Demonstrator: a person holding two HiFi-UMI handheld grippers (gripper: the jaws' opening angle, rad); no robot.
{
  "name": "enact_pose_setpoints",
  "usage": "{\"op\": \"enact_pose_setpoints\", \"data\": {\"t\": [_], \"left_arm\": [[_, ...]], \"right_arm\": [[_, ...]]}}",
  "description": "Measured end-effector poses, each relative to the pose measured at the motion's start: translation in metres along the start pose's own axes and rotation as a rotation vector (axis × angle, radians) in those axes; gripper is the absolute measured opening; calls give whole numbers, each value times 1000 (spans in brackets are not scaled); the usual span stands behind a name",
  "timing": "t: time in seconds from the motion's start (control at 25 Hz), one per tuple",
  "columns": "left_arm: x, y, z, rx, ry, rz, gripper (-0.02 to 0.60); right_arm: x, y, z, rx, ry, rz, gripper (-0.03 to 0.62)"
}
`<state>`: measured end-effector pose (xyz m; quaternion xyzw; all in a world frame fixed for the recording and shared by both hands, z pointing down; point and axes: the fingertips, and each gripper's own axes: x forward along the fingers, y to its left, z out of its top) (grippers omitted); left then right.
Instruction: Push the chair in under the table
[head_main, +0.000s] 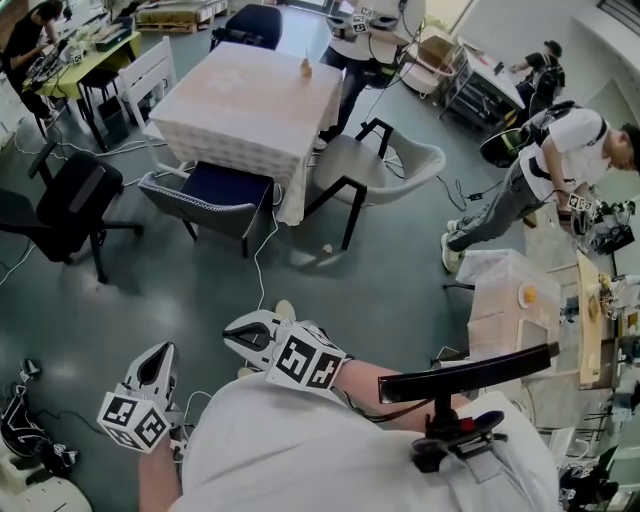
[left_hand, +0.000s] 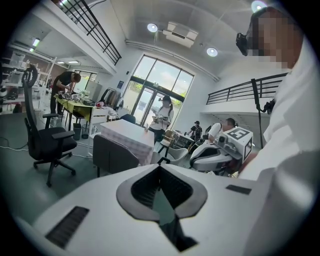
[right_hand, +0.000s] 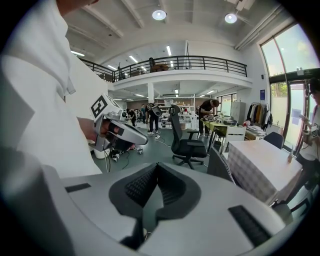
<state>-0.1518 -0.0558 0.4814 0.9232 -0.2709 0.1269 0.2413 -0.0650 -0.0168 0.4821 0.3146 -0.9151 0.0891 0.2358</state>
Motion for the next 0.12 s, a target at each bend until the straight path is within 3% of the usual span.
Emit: {"op": "enact_pose_setpoints", "data": {"t": [0.12], "left_arm": [[5, -2, -2, -11, 5, 7, 12]], "right_arm": [[-4, -3, -3, 1, -4, 1, 15]]}}
